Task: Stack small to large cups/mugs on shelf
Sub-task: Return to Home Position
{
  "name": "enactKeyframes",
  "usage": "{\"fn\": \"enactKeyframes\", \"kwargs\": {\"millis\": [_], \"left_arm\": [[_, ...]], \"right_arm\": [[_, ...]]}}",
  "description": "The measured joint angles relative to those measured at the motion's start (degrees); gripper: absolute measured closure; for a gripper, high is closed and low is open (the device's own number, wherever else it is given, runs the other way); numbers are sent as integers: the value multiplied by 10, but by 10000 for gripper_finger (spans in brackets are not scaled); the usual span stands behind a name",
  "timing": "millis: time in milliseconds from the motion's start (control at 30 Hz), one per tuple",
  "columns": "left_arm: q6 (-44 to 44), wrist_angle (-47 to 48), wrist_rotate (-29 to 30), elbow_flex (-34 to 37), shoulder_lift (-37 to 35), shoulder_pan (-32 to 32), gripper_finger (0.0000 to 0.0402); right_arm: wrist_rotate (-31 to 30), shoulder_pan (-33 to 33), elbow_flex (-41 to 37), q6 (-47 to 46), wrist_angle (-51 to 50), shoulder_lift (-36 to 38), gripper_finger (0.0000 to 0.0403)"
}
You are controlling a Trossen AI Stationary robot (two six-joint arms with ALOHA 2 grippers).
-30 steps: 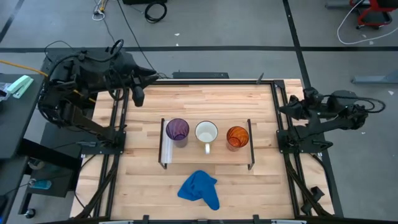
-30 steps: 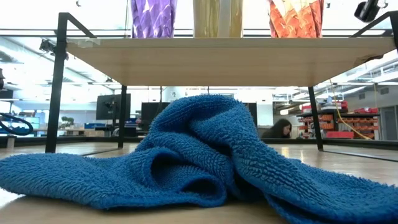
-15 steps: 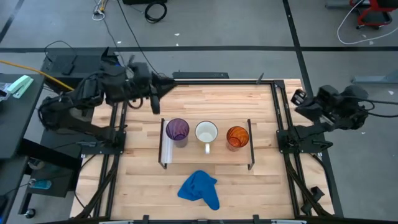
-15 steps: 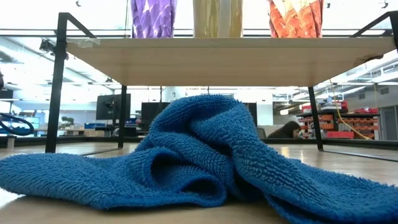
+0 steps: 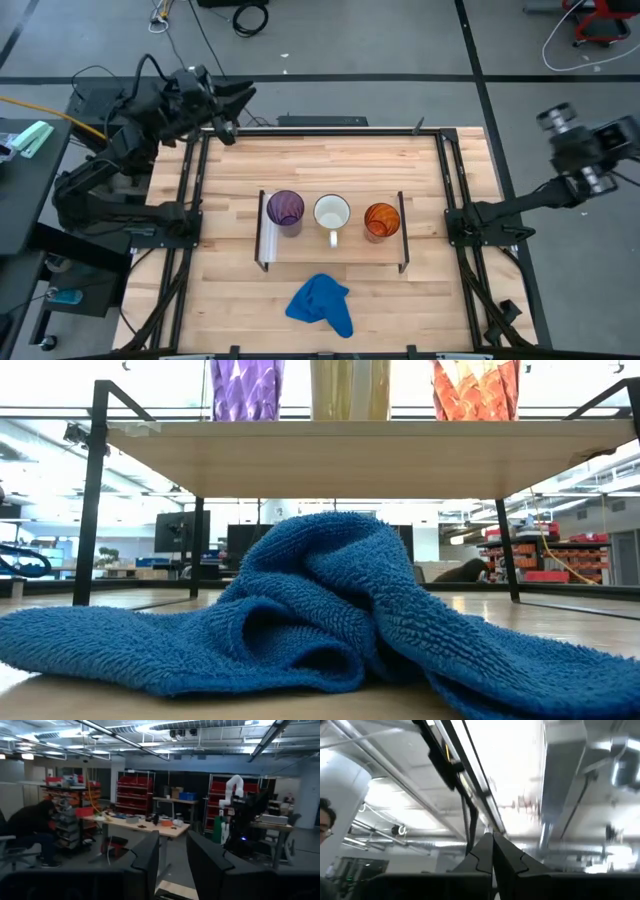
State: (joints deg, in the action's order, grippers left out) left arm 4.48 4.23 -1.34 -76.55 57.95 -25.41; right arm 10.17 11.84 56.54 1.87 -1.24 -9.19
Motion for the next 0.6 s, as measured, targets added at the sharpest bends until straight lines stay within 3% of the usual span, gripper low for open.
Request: {"fn": "enactKeyframes", "kwargs": {"millis": [133,300,433,600], "left_arm": [[-17,-2,-1,0,0,-14,294],[-25,-2,-1,0,0,-27,294],[-23,-3,-1,0,-6,-31,294],[-22,-2,-1,0,-8,-30,294]], "right_arm": [[-3,43,54,86,-14,-1,391],[-109,104,151,204,-155,-1,389],[-173,120,200,197,-239,-1,388],[-132,117,183,101,-265,-1,389]]}}
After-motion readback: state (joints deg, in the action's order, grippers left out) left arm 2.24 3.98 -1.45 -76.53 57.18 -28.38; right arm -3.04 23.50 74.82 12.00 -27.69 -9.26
